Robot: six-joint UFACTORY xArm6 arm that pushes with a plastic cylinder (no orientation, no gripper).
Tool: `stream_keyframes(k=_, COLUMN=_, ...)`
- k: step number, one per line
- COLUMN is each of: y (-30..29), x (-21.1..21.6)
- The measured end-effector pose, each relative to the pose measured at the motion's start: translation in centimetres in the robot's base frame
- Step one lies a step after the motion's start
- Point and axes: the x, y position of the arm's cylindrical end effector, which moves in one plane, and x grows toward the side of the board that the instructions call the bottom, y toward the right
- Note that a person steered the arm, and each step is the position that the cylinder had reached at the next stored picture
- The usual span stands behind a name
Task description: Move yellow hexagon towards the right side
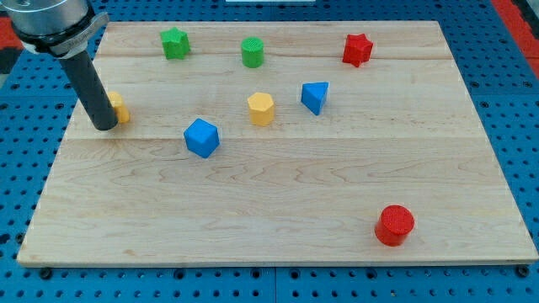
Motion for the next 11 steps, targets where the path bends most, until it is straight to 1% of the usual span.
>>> stream_keyframes(k=1, y=0.3, x=-0.7)
stream_keyframes(k=3, y=0.5, x=-0.9)
stream_keyframes(k=4, y=5.4, x=0.8)
stream_keyframes(k=5, y=9.5, x=-2.5)
stream_keyframes(k=6, y=19.7, x=-2.3)
stream_keyframes(k=7, y=20.0, x=-3.5)
stream_keyframes(k=8, y=21.1, x=-3.7)
stream_keyframes(k=10, y=36.6, x=0.8)
stream_keyframes(k=11, y=40.3, x=1.2)
